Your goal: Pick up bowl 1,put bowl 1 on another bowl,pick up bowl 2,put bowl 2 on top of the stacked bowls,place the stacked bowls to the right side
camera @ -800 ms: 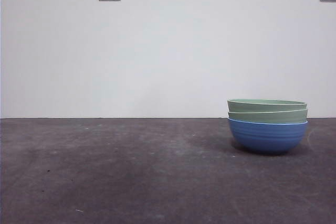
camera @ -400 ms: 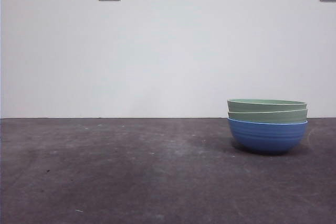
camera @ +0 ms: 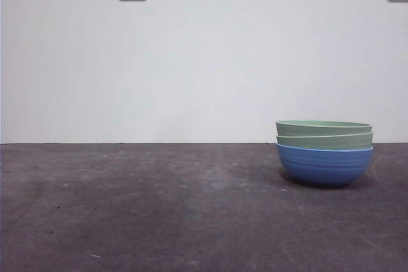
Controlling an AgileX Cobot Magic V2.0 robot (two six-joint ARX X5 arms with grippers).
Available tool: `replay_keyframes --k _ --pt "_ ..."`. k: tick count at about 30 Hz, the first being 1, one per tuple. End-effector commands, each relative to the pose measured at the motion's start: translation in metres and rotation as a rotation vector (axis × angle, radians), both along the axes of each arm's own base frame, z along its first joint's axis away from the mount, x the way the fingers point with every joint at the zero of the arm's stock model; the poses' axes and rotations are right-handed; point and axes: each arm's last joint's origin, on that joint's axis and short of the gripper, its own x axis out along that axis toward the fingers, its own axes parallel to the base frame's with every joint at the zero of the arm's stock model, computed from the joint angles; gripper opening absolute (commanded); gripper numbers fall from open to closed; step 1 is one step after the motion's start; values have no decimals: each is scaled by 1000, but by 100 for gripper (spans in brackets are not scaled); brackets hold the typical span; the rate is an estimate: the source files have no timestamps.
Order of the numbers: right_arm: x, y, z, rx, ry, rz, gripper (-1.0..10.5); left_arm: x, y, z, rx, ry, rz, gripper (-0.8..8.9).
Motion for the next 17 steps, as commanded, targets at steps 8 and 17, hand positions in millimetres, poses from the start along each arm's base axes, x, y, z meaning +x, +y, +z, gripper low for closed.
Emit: replay_keyframes --k 8,17 --pt "-32 -31 18 111 -636 -125 3 1 1 -5 -10 10 10 -3" --pt "-35 -40 -89 117 -899 -199 3 1 1 -5 -10 10 10 -3"
